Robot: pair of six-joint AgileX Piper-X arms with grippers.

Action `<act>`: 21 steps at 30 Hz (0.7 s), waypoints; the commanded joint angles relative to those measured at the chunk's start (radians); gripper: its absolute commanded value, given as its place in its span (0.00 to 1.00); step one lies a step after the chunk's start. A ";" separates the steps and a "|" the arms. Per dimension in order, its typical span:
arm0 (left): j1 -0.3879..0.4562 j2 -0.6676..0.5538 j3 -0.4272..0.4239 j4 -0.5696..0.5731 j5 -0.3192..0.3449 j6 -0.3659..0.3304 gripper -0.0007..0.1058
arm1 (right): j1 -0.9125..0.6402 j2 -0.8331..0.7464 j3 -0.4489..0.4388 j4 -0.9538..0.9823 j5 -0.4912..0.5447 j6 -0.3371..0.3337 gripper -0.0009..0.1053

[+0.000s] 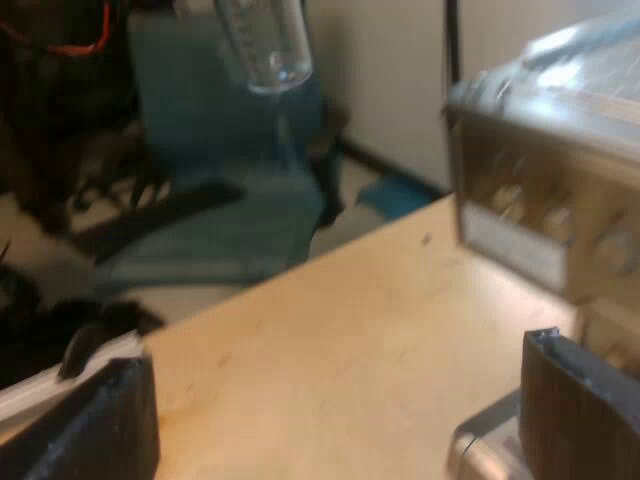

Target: Pour the beans into the coffee machine

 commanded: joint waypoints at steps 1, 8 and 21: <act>0.004 -0.047 0.082 -0.071 0.028 -0.025 0.15 | 0.043 0.039 -0.003 -0.001 -0.018 -0.005 0.75; 0.004 -0.106 0.195 -0.135 0.032 -0.076 0.15 | 0.105 0.144 -0.003 -0.003 0.049 -0.005 0.75; 0.067 -0.121 0.442 -0.388 0.067 -0.139 0.14 | 0.105 0.304 -0.003 -0.128 0.120 -0.011 0.75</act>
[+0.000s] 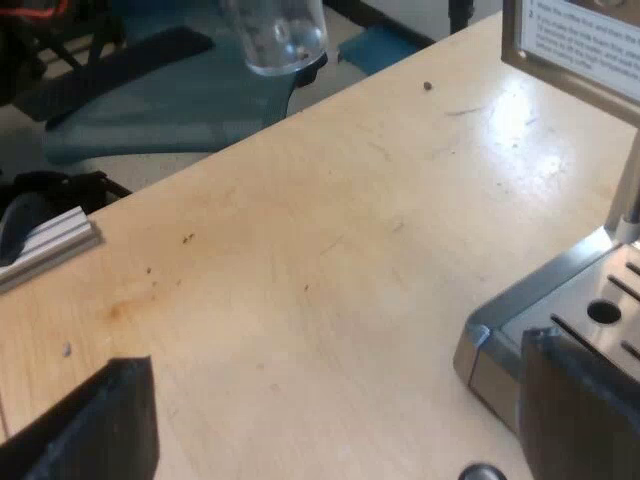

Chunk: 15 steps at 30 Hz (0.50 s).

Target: Pour the beans into the coffee machine

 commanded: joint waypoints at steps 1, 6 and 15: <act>0.036 -0.003 0.039 -0.101 0.033 -0.028 0.14 | 0.001 0.033 -0.003 -0.051 -0.001 -0.011 0.75; 0.090 0.002 0.134 -0.216 0.072 -0.062 0.14 | 0.001 0.111 -0.003 -0.139 0.029 -0.011 0.75; 0.090 0.064 0.249 -0.358 0.072 -0.062 0.14 | 0.001 0.193 -0.003 -0.218 0.047 -0.011 0.75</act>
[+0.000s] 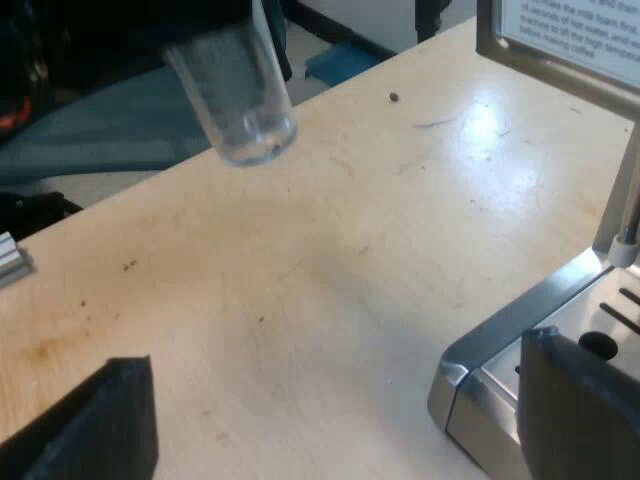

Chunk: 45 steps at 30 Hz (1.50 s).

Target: Pour the beans into the coffee machine

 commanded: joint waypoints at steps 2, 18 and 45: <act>0.001 0.045 0.030 -0.121 0.009 -0.008 0.14 | 0.001 0.012 -0.003 -0.020 -0.001 -0.011 0.75; 0.001 0.378 0.051 -0.449 -0.044 -0.004 0.14 | 0.001 0.017 -0.003 -0.022 0.003 -0.011 0.75; 0.001 0.842 0.051 -0.913 0.076 0.027 0.14 | 0.001 0.017 -0.003 -0.003 0.003 -0.011 0.75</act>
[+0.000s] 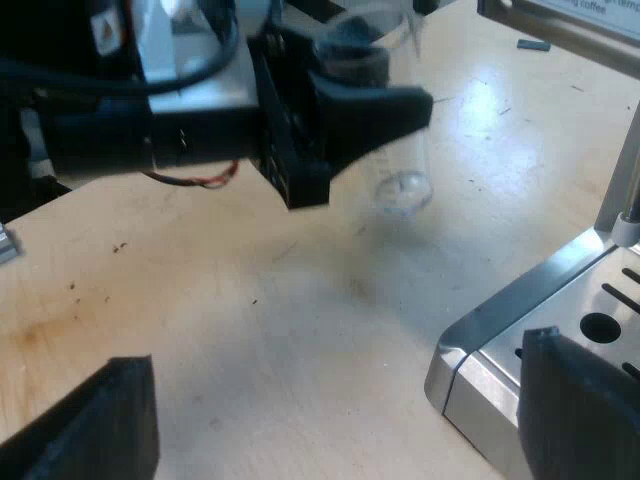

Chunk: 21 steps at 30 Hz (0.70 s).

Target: Pour the beans into the coffee machine

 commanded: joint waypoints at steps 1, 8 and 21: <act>0.001 0.048 -0.004 -0.061 0.057 0.011 0.14 | 0.001 -0.004 -0.003 -0.003 0.001 -0.011 0.75; 0.001 0.146 -0.004 -0.083 0.066 0.060 0.14 | 0.001 -0.004 -0.003 -0.003 0.001 -0.011 0.75; 0.001 0.148 -0.006 -0.053 0.116 0.064 0.56 | 0.001 -0.004 -0.003 -0.007 0.001 -0.011 0.75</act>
